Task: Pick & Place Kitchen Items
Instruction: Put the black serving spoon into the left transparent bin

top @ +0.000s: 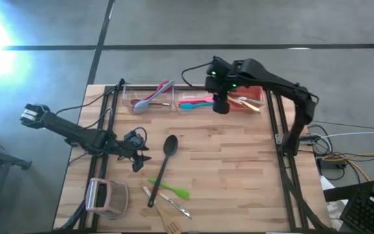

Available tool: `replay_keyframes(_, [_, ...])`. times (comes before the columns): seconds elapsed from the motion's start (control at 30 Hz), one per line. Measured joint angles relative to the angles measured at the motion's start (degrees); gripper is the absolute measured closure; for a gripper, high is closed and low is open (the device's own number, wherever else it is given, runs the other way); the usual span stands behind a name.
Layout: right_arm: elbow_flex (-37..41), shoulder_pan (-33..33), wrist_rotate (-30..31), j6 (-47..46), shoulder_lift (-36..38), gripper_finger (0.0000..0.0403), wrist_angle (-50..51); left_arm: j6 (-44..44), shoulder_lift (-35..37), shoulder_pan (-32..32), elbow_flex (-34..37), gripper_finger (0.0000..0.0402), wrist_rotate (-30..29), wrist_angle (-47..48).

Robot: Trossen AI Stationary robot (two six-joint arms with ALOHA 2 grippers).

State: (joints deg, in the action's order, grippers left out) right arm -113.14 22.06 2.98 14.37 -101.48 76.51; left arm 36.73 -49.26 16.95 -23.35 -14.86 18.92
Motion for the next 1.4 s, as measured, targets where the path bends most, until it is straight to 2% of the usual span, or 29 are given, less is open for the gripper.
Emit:
replay_keyframes(0.2, [0.0,-4.1,0.0,-12.1,5.9,0.0302,3.3,0.7,0.0,0.0,0.0,0.0168,0.7,0.0])
replay_keyframes(0.5, [1.3,-12.1,0.1,-23.6,11.2,0.0340,5.7,1.5,0.0,0.0,0.0,0.0168,2.1,0.0])
replay_keyframes(0.63, [4.3,-17.3,0.2,-29.0,12.2,0.0354,4.9,1.3,0.0,0.0,0.0,0.0168,2.7,0.0])
replay_keyframes(0.8, [11.2,-25.5,3.4,-36.3,12.3,0.0369,0.5,0.2,0.0,0.0,0.0,0.0168,7.4,0.0])
replay_keyframes(0.93, [18.6,-31.5,4.1,-37.6,12.2,0.0377,-10.5,-0.3,0.0,0.0,0.0,0.0168,9.3,0.0])
replay_keyframes(1.13, [29.1,-38.8,4.0,-37.2,11.8,0.0390,-36.2,-1.4,0.0,0.0,0.0,0.0168,9.5,0.1])
replay_keyframes(1.3, [37.2,-42.1,4.5,-36.9,10.4,0.0394,-58.3,-3.9,0.0,0.0,0.0,0.0168,10.7,0.2])
replay_keyframes(1.4, [40.6,-43.0,4.5,-36.8,6.9,0.0394,-71.3,-3.9,0.0,0.0,-0.4,0.0168,11.9,1.2])
